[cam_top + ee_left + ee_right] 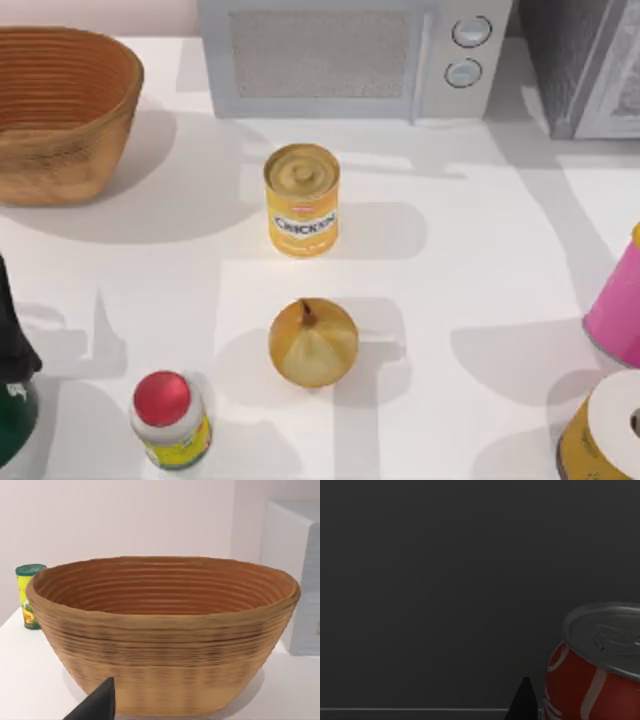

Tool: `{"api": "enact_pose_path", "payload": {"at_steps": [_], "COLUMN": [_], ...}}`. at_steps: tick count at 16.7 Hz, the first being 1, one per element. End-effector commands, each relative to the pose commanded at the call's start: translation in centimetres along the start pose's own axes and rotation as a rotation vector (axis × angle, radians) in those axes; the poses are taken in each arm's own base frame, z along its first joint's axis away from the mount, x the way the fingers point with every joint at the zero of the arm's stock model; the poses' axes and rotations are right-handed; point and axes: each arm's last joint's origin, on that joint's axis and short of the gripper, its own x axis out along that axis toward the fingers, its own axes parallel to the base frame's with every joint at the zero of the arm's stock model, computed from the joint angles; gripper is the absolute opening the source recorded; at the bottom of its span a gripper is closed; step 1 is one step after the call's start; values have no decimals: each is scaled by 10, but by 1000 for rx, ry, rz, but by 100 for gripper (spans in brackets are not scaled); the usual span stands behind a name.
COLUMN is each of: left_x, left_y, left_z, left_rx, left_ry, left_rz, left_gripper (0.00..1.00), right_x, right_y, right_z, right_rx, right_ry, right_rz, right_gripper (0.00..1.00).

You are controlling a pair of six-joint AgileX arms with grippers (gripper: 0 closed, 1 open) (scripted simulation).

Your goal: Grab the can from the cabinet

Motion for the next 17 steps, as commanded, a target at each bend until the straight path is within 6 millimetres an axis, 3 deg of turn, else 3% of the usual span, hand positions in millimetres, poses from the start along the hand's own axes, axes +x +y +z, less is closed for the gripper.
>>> {"api": "enact_pose_path", "payload": {"at_steps": [3,8,10,12,17], "left_x": [0,0,0,0,0], "left_y": [0,0,0,0,0], "left_z": [0,0,0,0,0], "left_rx": [0,0,0,0,0], "left_ry": [0,0,0,0,0], "left_rz": [0,0,0,0,0], "left_gripper": [100,100,100,100,100], "right_x": [-37,-138,-164,-173,-174], "right_y": [7,3,0,-1,-3], "right_z": [17,54,58,59,59], "right_rx": [0,7,3,0,5], "right_ry": [4,-14,-8,-2,-7], "right_rz": [1,-2,-2,-2,-3], "right_gripper": [0,0,0,0,0]}}
